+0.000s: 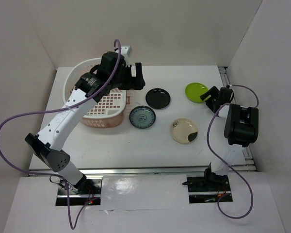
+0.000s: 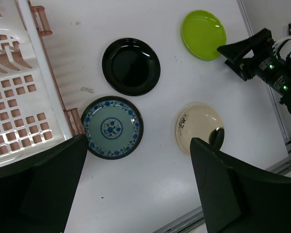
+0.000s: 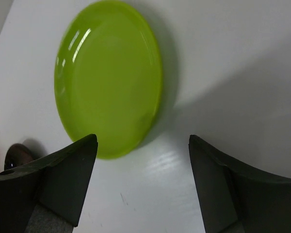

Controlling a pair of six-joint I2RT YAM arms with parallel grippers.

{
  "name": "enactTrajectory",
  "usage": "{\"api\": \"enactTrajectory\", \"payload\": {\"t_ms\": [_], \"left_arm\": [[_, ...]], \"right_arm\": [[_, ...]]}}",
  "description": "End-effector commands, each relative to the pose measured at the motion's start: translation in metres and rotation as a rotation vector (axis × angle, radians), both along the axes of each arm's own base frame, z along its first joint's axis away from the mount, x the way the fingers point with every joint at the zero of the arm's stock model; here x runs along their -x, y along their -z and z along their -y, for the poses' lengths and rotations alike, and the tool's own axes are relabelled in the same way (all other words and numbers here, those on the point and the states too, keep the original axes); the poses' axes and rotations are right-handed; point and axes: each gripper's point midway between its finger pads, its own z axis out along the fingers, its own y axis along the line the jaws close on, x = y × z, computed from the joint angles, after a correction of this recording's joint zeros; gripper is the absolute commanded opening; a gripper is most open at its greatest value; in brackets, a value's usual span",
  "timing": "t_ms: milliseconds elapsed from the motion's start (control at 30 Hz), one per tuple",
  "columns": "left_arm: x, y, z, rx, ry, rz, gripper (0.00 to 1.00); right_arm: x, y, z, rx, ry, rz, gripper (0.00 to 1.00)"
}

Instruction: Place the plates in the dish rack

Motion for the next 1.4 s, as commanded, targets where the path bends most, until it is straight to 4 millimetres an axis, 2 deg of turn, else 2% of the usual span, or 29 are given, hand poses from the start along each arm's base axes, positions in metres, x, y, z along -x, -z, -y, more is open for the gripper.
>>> {"api": "enactTrajectory", "payload": {"t_ms": [0,67,100,133,233,300,333,433,567,600,667,700,800,833,867,933,1000,1100,1133,1167,1233,1267,1300,1333,1367], "left_arm": [[-0.004,-0.029,0.007,0.029,0.049,0.087,1.0],[-0.005,-0.029,0.006,0.024,0.038,0.089,1.0],[-0.006,-0.028,0.004,0.014,0.034,0.095,1.0],[-0.006,-0.028,0.004,0.014,0.034,0.096,1.0],[-0.008,-0.033,0.001,0.005,0.02,0.114,1.0],[-0.01,-0.033,0.002,-0.002,0.024,0.118,1.0],[-0.01,-0.033,0.002,-0.002,0.024,0.118,1.0],[-0.011,-0.037,0.0,-0.001,0.016,0.128,1.0],[-0.013,-0.033,0.001,-0.013,0.02,0.124,1.0],[-0.013,-0.033,0.001,-0.013,0.02,0.124,1.0],[-0.012,-0.029,0.007,-0.014,0.038,0.114,1.0],[-0.012,-0.029,0.007,-0.014,0.038,0.114,1.0],[-0.012,-0.029,0.007,-0.014,0.038,0.114,1.0],[-0.012,-0.029,0.007,-0.021,0.042,0.118,1.0],[-0.013,-0.029,0.006,-0.025,0.034,0.12,1.0],[-0.011,-0.025,0.009,-0.029,0.043,0.112,1.0],[-0.012,-0.025,0.008,-0.034,0.034,0.115,1.0],[-0.015,-0.025,0.008,-0.04,0.026,0.113,1.0],[-0.018,-0.022,0.01,-0.044,0.026,0.107,1.0],[-0.02,-0.023,0.011,-0.043,0.026,0.109,1.0],[-0.026,-0.023,0.017,-0.041,0.035,0.105,1.0],[-0.028,-0.021,0.019,-0.036,0.03,0.094,1.0],[-0.03,-0.026,0.023,-0.024,0.039,0.103,1.0],[-0.037,-0.018,0.027,-0.033,0.039,0.09,1.0],[-0.038,-0.02,0.031,-0.021,0.043,0.085,1.0]], "right_arm": [[-0.028,-0.004,0.007,0.035,0.017,0.054,0.83],[-0.038,-0.007,0.012,0.043,0.025,0.066,0.82],[-0.036,0.008,0.011,0.033,0.024,0.023,0.81],[-0.043,0.005,0.013,0.036,0.025,0.035,0.79],[-0.043,0.025,0.013,0.016,0.029,-0.015,0.71],[-0.047,0.029,0.012,0.002,0.026,-0.023,0.67],[-0.046,0.035,0.011,-0.01,0.032,-0.034,0.6],[-0.046,0.034,0.009,-0.023,0.03,-0.033,0.58],[-0.04,0.044,0.008,-0.029,0.03,-0.063,0.46],[-0.04,0.044,0.008,-0.029,0.03,-0.063,0.39],[-0.037,0.05,0.011,-0.043,0.046,-0.081,0.33],[-0.037,0.05,0.011,-0.05,0.051,-0.081,0.26],[-0.036,0.054,0.01,-0.062,0.059,-0.09,0.15],[-0.038,0.053,0.01,-0.07,0.065,-0.08,0.04],[-0.037,0.057,0.01,-0.082,0.073,-0.088,0.0],[-0.038,0.055,0.004,-0.108,0.052,-0.085,0.0],[-0.045,0.046,0.001,-0.128,0.036,-0.051,0.0],[-0.064,-0.002,-0.009,-0.176,-0.017,0.088,0.0],[-0.071,-0.02,-0.021,-0.182,-0.064,0.13,0.0],[-0.078,-0.051,-0.031,-0.182,-0.099,0.2,0.0],[-0.083,-0.087,-0.049,-0.147,-0.158,0.282,0.0],[-0.085,-0.127,-0.052,-0.105,-0.172,0.379,0.0],[-0.082,-0.14,-0.052,-0.088,-0.178,0.41,0.0],[-0.079,-0.151,-0.058,-0.079,-0.178,0.433,0.0],[-0.076,-0.183,-0.058,-0.06,-0.184,0.507,0.0]]}}
